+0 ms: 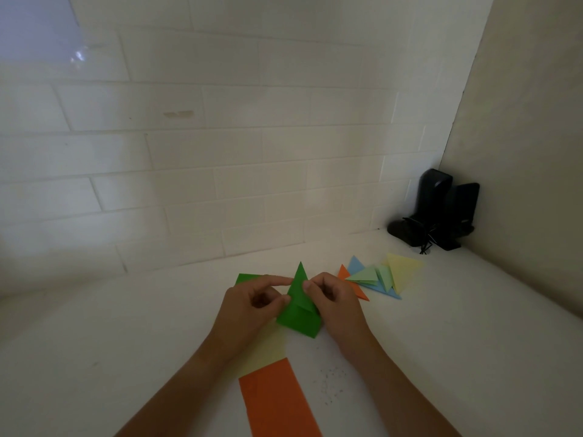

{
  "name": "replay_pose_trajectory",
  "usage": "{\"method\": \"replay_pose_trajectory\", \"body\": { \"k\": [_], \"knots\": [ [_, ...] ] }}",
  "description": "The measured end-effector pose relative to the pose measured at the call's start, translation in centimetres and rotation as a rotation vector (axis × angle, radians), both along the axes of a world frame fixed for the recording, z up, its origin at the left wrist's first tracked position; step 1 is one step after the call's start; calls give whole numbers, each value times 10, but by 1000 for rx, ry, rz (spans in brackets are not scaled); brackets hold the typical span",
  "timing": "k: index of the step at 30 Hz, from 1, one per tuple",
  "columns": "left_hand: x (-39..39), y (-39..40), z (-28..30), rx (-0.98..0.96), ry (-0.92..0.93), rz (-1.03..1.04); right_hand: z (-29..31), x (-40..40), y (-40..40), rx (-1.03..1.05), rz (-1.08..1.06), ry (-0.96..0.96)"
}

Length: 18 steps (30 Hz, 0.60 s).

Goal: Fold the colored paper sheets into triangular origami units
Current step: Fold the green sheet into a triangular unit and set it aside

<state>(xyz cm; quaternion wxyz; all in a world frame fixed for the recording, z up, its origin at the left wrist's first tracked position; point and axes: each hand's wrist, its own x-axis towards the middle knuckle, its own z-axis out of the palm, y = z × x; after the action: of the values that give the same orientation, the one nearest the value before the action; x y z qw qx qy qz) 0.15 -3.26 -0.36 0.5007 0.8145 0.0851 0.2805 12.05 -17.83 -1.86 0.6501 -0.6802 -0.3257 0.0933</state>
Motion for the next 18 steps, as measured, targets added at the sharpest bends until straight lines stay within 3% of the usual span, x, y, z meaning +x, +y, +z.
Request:
{"method": "replay_pose_trajectory", "body": {
  "k": [10,18],
  "knots": [
    [1,2,-3,63,17,46,2,-1,-2,-21,80,-13],
    [0,0,4,-64,-6,42,1,-4,-2,-113,256,-105]
  ]
}}
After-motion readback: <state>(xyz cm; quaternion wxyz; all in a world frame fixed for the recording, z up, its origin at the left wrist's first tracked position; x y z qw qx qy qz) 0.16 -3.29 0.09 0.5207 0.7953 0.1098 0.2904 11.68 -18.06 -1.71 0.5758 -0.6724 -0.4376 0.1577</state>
